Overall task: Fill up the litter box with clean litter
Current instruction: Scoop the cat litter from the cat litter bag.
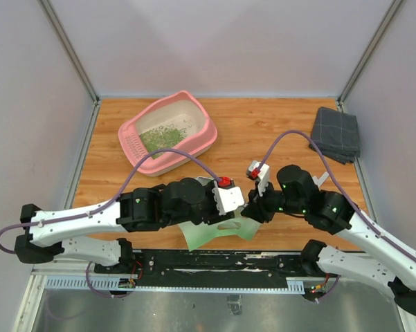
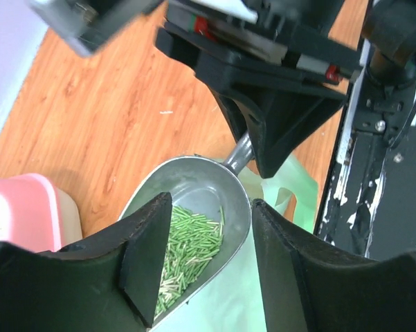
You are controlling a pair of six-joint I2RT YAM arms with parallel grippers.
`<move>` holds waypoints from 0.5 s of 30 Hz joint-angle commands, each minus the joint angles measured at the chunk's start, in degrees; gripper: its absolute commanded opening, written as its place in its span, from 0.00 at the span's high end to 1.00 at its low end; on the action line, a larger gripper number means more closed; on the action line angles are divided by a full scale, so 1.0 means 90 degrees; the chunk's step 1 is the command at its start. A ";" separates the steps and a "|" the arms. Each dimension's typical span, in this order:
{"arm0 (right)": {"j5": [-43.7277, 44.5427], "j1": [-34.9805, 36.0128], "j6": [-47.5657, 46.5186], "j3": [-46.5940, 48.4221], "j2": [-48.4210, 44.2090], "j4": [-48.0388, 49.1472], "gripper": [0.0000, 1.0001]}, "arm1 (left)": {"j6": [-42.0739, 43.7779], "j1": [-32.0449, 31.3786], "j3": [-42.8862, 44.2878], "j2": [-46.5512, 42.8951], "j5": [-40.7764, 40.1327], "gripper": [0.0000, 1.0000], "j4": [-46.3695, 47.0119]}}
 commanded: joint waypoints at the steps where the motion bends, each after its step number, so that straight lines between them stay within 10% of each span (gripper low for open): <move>1: 0.0008 -0.0063 0.0097 0.0385 0.0250 0.0137 0.99 | -0.0245 0.0023 -0.0068 -0.0498 -0.0400 0.42 0.0355; 8: 0.0131 -0.0137 -0.0121 0.1116 0.1076 -0.0004 0.99 | -0.0820 0.0023 -0.0250 -0.1469 -0.0964 0.02 0.0377; 15: 0.0194 -0.0475 -0.0428 0.2266 0.2337 -0.0212 0.99 | -0.1310 0.0023 -0.0798 -0.2581 -0.1469 0.01 0.0413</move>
